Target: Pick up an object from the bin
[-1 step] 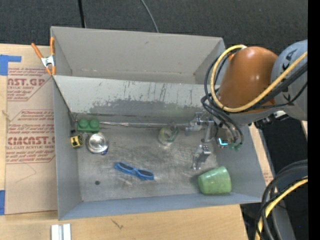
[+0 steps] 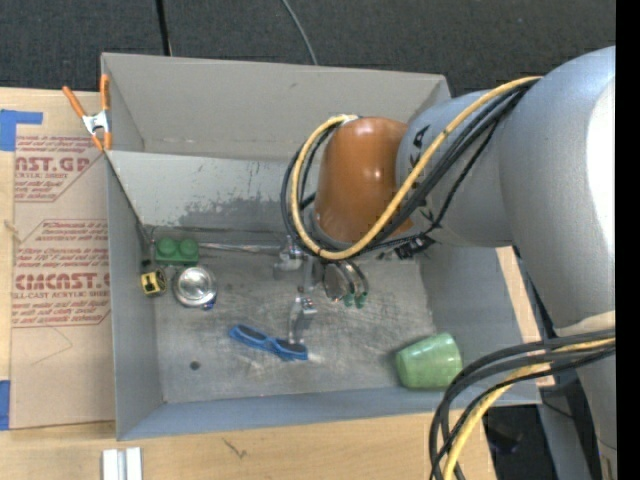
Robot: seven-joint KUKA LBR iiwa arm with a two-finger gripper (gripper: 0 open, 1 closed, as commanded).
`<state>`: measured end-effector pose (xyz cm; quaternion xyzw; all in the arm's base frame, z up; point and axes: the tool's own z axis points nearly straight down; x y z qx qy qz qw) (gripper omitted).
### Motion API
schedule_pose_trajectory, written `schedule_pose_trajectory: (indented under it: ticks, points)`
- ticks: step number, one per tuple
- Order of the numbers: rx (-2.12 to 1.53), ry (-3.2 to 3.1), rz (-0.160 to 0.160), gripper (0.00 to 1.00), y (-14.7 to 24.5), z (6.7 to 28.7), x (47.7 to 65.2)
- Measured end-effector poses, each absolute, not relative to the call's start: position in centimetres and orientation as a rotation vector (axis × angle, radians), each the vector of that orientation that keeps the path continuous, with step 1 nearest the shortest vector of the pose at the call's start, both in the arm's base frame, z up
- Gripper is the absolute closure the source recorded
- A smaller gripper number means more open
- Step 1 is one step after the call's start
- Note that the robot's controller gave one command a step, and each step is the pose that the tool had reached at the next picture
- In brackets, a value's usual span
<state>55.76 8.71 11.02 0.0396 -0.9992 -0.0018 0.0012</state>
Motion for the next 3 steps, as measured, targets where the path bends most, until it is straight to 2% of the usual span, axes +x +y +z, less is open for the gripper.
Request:
schedule_pose_trajectory:
  ticks: [1, 2, 3]
  points:
    - [0.670, -3.067, -0.003, 0.00, 11.9, 9.6, 48.4]
    - [0.668, -3.075, -0.003, 1.00, 11.9, 9.8, 48.7]
    - [0.705, -3.072, 0.001, 1.00, 10.0, 22.6, 50.0]
